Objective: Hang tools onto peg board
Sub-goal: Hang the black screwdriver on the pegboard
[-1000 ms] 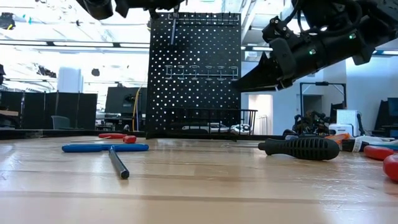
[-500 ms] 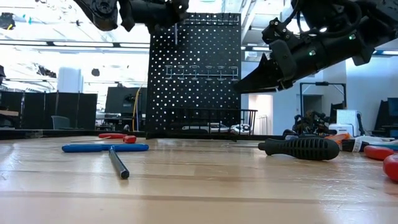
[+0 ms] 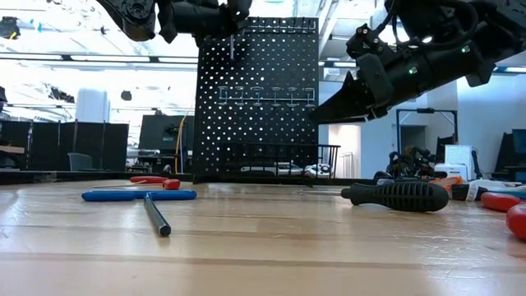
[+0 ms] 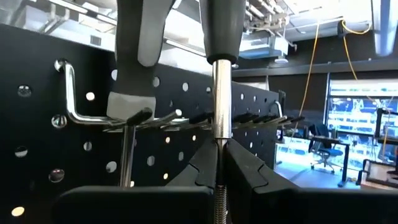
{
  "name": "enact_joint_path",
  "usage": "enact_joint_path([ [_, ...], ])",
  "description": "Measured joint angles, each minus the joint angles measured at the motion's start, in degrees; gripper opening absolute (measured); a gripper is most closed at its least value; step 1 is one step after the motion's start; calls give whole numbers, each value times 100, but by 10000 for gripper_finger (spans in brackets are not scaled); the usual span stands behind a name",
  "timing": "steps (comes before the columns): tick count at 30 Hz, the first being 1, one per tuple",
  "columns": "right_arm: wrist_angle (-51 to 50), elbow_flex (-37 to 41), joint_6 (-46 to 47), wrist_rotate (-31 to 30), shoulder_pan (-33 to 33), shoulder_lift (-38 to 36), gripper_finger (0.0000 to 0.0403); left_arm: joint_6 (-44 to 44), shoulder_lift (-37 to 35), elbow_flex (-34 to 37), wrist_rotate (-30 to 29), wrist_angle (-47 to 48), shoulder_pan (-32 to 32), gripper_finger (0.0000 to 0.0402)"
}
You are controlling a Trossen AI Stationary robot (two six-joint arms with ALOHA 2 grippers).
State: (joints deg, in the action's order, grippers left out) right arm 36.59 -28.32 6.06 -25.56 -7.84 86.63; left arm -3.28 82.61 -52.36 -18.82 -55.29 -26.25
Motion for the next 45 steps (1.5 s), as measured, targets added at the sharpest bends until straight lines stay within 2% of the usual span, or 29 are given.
enact_joint_path([
  [12,-7,0,0,0,4,0,204,602,4,0,71,249,-144,4],
  [22,-14,0,0,0,4,0,204,877,3,0,-175,623,-205,8],
  [25,-14,0,0,0,4,0,204,947,2,0,-229,738,-207,27],
  [35,-19,0,-2,0,4,0,204,1022,-4,2,-292,1550,-283,128],
  [39,-38,0,-32,0,4,0,204,611,-4,2,-273,1783,-183,143],
  [45,-90,0,-47,0,4,0,204,114,-17,2,-291,2037,98,145],
])
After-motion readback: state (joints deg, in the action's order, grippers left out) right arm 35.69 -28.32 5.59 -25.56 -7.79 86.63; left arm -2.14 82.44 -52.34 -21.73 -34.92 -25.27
